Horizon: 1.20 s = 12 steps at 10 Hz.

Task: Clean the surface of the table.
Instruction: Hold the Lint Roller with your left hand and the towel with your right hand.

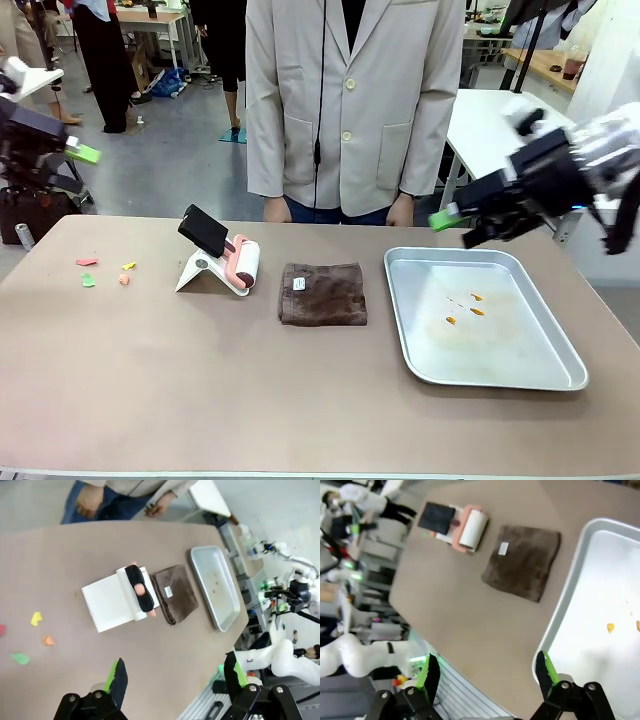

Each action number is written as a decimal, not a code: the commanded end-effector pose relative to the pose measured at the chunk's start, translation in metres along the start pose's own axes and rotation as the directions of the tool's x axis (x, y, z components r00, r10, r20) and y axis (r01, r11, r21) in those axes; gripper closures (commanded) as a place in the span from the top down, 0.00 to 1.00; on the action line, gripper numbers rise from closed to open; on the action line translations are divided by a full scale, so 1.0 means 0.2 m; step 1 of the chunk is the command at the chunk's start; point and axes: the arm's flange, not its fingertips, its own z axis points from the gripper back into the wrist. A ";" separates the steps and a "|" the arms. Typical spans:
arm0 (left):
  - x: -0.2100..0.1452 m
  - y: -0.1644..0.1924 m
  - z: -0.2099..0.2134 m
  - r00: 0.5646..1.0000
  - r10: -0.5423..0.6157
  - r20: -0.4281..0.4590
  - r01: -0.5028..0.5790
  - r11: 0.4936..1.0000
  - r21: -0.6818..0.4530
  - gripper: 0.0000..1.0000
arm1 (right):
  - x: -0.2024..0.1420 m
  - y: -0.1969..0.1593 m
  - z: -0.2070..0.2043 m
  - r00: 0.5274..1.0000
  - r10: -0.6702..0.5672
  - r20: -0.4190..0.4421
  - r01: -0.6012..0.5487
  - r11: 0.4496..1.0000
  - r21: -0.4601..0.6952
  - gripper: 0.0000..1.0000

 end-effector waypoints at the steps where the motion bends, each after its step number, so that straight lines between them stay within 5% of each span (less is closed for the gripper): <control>1: 0.07 -0.02 -0.05 0.996 -0.013 -0.085 0.016 0.999 0.036 1.00 | 0.10 0.07 -0.20 0.999 0.029 -0.027 -0.034 0.986 -0.161 1.00; 4: 0.13 -0.04 -0.16 0.988 -0.018 -0.154 0.030 0.997 0.075 1.00 | 0.13 0.18 -0.50 0.998 0.061 -0.012 -0.061 0.947 -0.315 1.00; 5: 0.13 -0.04 -0.13 0.992 -0.044 -0.122 0.054 0.995 0.079 1.00 | 0.13 0.16 -0.48 0.995 0.076 0.056 -0.048 0.920 -0.389 1.00; 6: 0.09 -0.03 -0.18 0.990 -0.038 -0.133 0.044 0.998 0.041 1.00 | 0.07 0.17 -0.44 0.994 0.104 -0.026 -0.107 0.959 -0.262 1.00; 10: 0.11 -0.03 -0.18 0.990 -0.041 -0.137 0.049 0.998 0.051 1.00 | 0.09 0.17 -0.47 0.994 0.105 -0.015 -0.105 0.955 -0.278 1.00; 11: 0.19 -0.05 -0.19 0.995 0.054 -0.087 -0.047 0.995 0.084 1.00 | 0.17 0.18 -0.52 0.999 0.009 -0.053 -0.027 0.934 -0.356 1.00; 12: 0.25 -0.05 -0.25 0.974 0.176 -0.142 -0.169 0.984 0.060 1.00 | 0.26 0.18 -0.62 0.997 -0.030 -0.067 0.001 0.921 -0.390 1.00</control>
